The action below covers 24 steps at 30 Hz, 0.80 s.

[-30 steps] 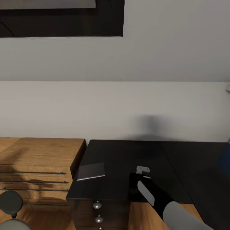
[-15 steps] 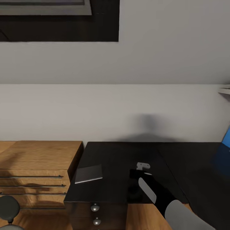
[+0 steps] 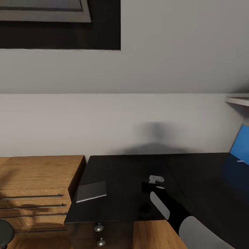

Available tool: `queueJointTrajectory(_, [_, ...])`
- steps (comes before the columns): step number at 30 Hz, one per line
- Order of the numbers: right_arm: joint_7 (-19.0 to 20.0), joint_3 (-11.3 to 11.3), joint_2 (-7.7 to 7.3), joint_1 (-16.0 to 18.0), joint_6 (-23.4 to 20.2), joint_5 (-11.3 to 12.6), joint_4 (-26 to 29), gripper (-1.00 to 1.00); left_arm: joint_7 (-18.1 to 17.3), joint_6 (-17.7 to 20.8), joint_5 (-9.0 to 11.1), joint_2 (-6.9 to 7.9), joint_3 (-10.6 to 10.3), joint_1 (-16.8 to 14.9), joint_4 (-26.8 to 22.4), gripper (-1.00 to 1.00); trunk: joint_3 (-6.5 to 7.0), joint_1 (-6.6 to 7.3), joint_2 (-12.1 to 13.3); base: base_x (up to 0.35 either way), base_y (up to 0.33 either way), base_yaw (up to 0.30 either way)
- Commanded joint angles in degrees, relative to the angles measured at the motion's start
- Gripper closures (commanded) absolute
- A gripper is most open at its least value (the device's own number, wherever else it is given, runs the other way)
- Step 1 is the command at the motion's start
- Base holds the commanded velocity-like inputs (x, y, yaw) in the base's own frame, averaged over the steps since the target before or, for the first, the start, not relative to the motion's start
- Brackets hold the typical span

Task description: In the bedroom, organize the workspace by keeping the computer under the desk, ensuring the monitor is on the desk, placing the keyboard on the desk next to the monitor, placing the mouse on the desk next to the keyboard, moving the folder from the swivel chair onto the desk next to the mouse, stacking the notebook on top of the folder with the pen on top of the notebook, and positioning the swivel chair next to the desk.

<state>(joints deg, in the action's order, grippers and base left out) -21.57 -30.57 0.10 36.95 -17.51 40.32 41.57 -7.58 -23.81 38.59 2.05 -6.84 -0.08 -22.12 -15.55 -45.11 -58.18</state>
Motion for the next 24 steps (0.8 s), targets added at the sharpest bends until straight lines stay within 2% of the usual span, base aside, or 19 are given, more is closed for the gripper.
queueJointTrajectory(1, [-0.7, -0.2, -0.03, 0.1, -0.2, 0.4, 0.1, 1.0, -0.1, -0.2, 0.6, 0.06, -0.4, 0.0, 0.0, -1.0, 0.12, 0.22, 0.4, 0.0, 0.0, -0.004])
queueJointTrajectory(6, [-1.9, -0.3, -0.01, 0.1, -0.2, 0.4, 0.2, 1.0, -0.2, -0.2, 0.6, 0.06, -0.5, 0.0, 0.0, -1.0, 1.07, 1.32, 2.4, 0.0, 0.0, -0.098])
queueJointTrajectory(13, [-1.9, -0.3, 0.02, 0.1, -0.2, 0.5, 0.1, 1.0, -0.2, -0.2, 0.6, 0.07, -0.5, 0.0, 0.0, -1.0, 1.21, 1.32, 2.4, 0.0, 0.0, -0.246])
queueJointTrajectory(24, [-1.9, -0.4, 0.06, 0.1, -0.2, 0.5, 0.1, 1.0, -0.3, -0.2, 0.6, 0.14, -0.5, 0.0, 0.0, -1.0, 1.22, 1.32, 2.4, 0.0, 0.0, -0.024])
